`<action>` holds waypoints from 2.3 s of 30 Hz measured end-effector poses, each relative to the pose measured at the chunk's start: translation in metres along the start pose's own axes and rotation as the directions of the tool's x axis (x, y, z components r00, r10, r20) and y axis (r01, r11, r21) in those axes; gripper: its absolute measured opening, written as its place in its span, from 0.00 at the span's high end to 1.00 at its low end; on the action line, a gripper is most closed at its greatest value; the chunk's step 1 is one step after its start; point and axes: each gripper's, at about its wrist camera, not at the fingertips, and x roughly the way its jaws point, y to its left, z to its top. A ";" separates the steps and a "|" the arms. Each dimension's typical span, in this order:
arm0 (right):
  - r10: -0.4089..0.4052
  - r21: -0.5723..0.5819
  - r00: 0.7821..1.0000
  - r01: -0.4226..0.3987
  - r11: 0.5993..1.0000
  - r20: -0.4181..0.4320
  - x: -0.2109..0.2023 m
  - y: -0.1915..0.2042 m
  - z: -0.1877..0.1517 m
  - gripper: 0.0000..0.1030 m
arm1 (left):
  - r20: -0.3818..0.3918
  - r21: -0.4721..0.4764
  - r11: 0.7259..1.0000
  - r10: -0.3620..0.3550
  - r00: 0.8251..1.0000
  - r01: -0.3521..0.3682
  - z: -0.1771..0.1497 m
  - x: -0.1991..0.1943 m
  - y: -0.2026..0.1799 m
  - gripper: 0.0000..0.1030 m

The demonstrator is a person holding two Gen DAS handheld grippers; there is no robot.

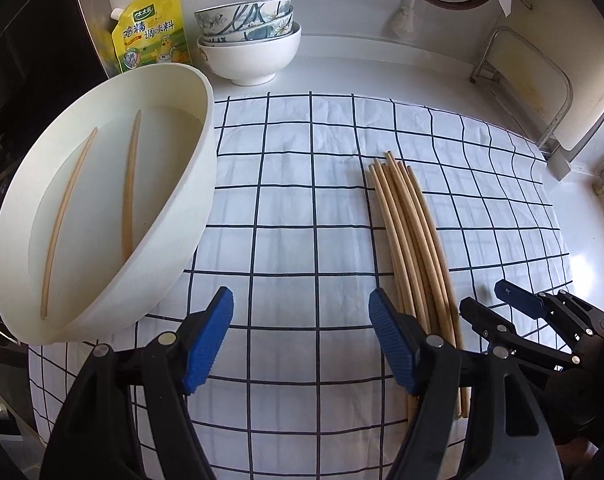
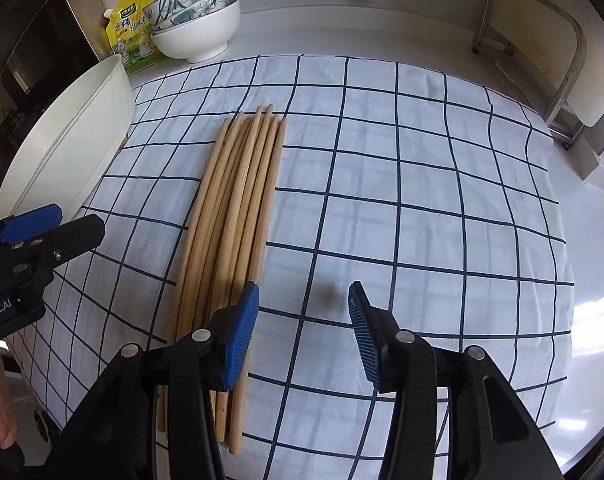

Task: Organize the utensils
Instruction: 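Move both open tools back to the chopstick row, then close the left tool on a chopstick while the right tool grasps another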

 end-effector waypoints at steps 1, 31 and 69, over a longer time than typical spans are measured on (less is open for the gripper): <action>0.004 -0.001 1.000 -0.004 1.000 0.001 0.001 0.001 0.000 0.56 | -0.001 0.000 1.000 -0.002 1.000 0.002 -0.001 0.000 -0.001 0.33; -0.060 0.020 0.998 0.060 0.998 0.031 0.000 -0.021 -0.005 0.54 | -0.045 -0.008 1.000 -0.007 0.999 0.006 -0.018 0.023 -0.013 0.32; -0.049 -0.115 0.997 0.057 0.992 0.065 0.009 -0.007 0.005 0.67 | -0.036 0.062 0.998 -0.015 0.999 0.017 -0.006 0.042 -0.045 0.76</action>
